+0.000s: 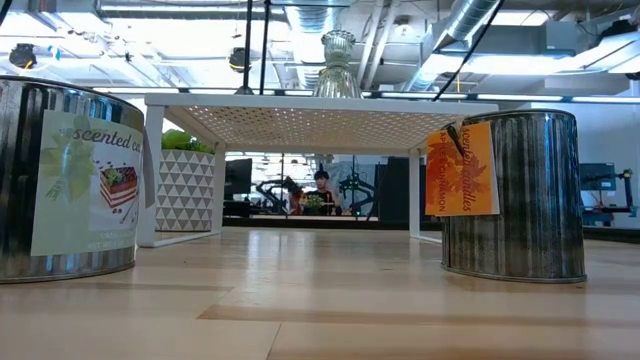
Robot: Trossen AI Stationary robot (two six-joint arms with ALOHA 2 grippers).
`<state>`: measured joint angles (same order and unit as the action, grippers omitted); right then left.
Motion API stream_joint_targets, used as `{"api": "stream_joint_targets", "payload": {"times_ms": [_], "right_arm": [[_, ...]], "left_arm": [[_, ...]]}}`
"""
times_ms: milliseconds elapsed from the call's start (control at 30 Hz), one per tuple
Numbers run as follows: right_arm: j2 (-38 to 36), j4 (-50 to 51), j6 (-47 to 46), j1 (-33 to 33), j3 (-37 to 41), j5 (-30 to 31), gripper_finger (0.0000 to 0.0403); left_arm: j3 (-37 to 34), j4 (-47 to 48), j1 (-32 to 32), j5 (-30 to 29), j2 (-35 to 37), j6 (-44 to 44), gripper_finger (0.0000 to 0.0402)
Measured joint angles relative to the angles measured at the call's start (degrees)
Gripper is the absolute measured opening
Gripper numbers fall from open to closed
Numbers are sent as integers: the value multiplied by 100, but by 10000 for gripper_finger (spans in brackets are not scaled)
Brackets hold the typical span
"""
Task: Pick & Place candle stick holders
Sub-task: Adjust the white shelf
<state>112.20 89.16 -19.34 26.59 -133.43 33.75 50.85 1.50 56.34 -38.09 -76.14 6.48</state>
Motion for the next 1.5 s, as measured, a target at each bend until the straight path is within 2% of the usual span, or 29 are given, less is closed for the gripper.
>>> {"api": "stream_joint_targets", "payload": {"times_ms": [67,133,367,600,700,867,967,1100,1267,1367,1500], "right_arm": [[-1,74,-246,244,53,368,9],[-15,40,-334,417,198,519,11],[-52,90,-1108,822,1017,685,1],[-168,-212,-1736,908,2227,646,0],[-552,-1071,-1497,948,2909,575,0],[-1481,-3968,37,962,4487,-81,0],[-2128,-5318,573,884,5502,-369,0],[-2914,-6366,597,752,6838,-368,0],[-3740,-7732,562,704,8503,-373,0],[-4098,-8539,391,665,9338,-371,0],[-4360,-9246,10,592,10031,-371,0]], "left_arm": [[0,0,0,-2,0,-4,8],[0,1,1,-3,0,-13,8],[0,2,0,-436,0,-4,8],[0,2,0,-446,0,0,8],[0,0,2,-446,0,0,8],[0,0,2,-450,0,-2,8],[0,-2,2,-506,0,-39,8],[-21,-10,3,-1082,0,-454,8],[-419,-2,-51,-2259,2,-462,8],[-779,1,-198,-2384,28,-118,8],[-1297,-10,-394,-2397,282,894,8]]}}
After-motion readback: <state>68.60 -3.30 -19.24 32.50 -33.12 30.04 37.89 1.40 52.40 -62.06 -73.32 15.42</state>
